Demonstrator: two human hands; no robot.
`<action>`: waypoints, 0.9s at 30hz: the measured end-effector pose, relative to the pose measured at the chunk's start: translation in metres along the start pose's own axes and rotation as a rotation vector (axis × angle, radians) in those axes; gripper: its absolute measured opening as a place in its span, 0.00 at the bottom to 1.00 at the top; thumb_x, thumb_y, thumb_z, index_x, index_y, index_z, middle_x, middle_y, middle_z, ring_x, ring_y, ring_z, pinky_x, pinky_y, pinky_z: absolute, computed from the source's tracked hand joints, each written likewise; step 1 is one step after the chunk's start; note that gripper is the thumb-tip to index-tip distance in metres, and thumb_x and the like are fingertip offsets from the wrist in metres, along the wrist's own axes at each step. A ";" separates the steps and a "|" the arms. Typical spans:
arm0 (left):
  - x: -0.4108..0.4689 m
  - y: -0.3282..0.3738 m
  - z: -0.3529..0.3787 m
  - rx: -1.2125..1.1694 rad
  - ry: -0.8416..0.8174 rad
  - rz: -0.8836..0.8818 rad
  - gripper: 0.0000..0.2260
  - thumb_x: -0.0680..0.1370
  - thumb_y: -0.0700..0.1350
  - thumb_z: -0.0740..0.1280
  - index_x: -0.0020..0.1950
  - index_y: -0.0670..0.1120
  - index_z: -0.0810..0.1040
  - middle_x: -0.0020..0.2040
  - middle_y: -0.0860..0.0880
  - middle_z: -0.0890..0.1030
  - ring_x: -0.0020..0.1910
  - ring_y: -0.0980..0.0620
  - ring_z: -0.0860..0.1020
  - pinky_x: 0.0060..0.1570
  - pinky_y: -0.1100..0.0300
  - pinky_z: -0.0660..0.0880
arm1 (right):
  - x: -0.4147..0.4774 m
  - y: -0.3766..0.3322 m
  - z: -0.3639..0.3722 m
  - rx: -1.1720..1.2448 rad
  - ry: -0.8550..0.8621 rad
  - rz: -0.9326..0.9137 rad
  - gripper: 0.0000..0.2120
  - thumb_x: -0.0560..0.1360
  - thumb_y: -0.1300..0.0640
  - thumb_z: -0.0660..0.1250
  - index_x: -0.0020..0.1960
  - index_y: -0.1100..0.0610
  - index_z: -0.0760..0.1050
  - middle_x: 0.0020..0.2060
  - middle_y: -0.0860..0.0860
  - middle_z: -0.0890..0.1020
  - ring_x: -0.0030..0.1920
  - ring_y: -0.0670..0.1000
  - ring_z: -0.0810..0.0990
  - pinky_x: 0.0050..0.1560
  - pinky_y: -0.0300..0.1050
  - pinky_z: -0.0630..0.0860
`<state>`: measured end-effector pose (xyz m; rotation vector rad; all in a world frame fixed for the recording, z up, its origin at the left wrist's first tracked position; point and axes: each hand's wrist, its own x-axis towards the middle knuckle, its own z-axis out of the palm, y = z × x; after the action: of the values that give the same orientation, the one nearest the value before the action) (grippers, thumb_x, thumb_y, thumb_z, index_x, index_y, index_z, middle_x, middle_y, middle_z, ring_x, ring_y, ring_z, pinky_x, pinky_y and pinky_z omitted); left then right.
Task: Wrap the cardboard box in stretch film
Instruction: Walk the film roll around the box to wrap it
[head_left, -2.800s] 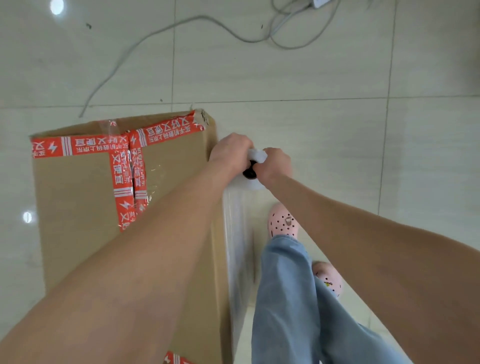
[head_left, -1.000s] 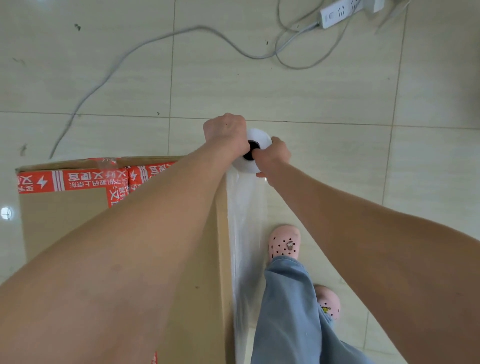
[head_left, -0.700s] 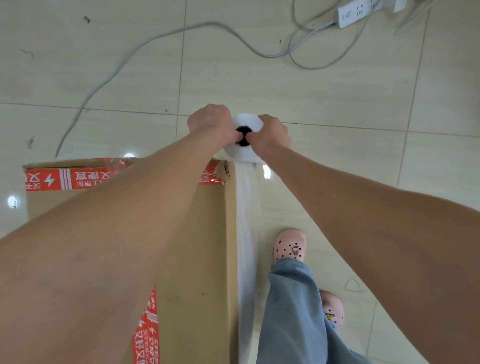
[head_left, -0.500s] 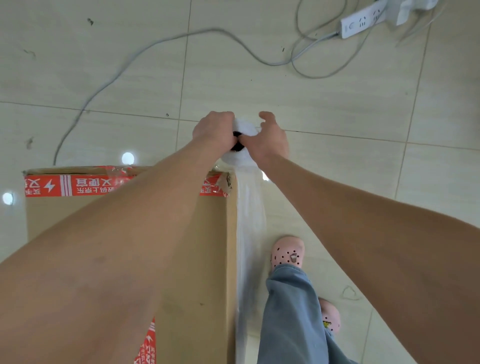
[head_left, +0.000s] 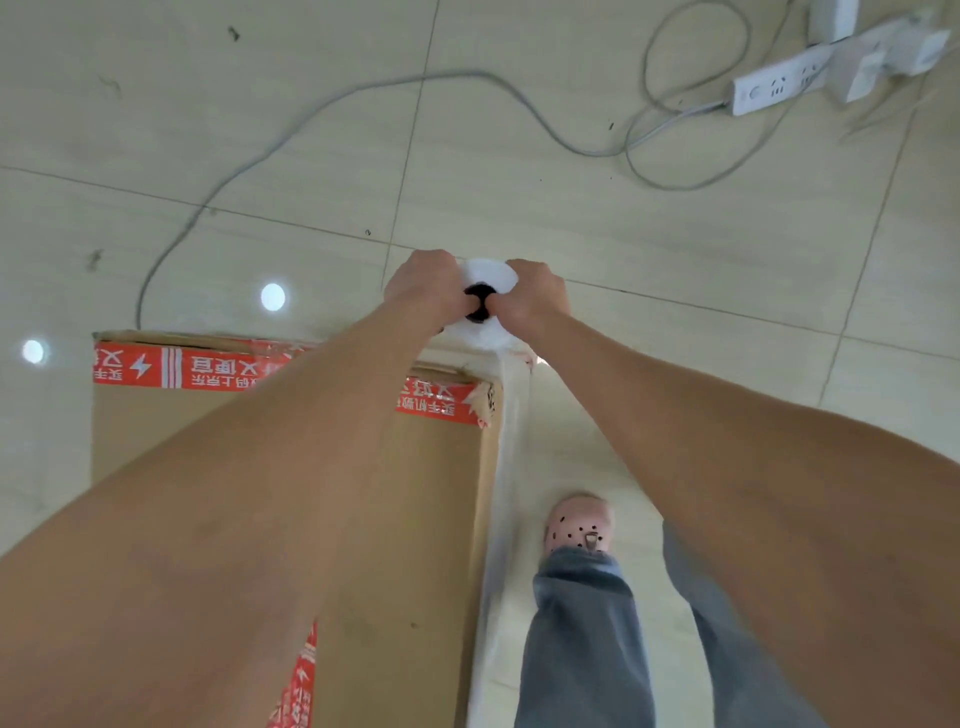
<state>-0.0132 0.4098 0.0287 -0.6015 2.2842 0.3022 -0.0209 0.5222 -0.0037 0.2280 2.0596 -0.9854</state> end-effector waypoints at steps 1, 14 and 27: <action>0.002 -0.004 -0.001 0.008 -0.009 -0.002 0.10 0.72 0.46 0.68 0.38 0.41 0.72 0.32 0.49 0.74 0.33 0.46 0.77 0.33 0.60 0.73 | 0.002 -0.004 0.002 -0.057 -0.016 -0.016 0.12 0.69 0.59 0.63 0.52 0.52 0.76 0.48 0.51 0.80 0.47 0.55 0.78 0.32 0.39 0.66; 0.018 -0.007 -0.013 0.014 0.076 -0.060 0.02 0.74 0.41 0.66 0.45 0.44 0.74 0.43 0.47 0.73 0.41 0.47 0.73 0.39 0.58 0.70 | 0.016 -0.032 -0.002 0.080 -0.278 0.263 0.25 0.72 0.55 0.68 0.66 0.58 0.66 0.53 0.54 0.74 0.48 0.57 0.79 0.44 0.50 0.81; 0.025 -0.037 -0.036 -0.494 0.121 -0.427 0.10 0.70 0.44 0.70 0.35 0.42 0.71 0.32 0.46 0.79 0.35 0.45 0.83 0.40 0.54 0.82 | 0.042 -0.085 0.001 -0.107 -0.334 0.089 0.35 0.72 0.53 0.70 0.74 0.56 0.58 0.62 0.56 0.71 0.55 0.57 0.75 0.45 0.48 0.74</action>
<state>-0.0316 0.3556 0.0350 -1.3656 2.1239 0.6369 -0.0874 0.4567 0.0122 0.0901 1.7745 -0.7966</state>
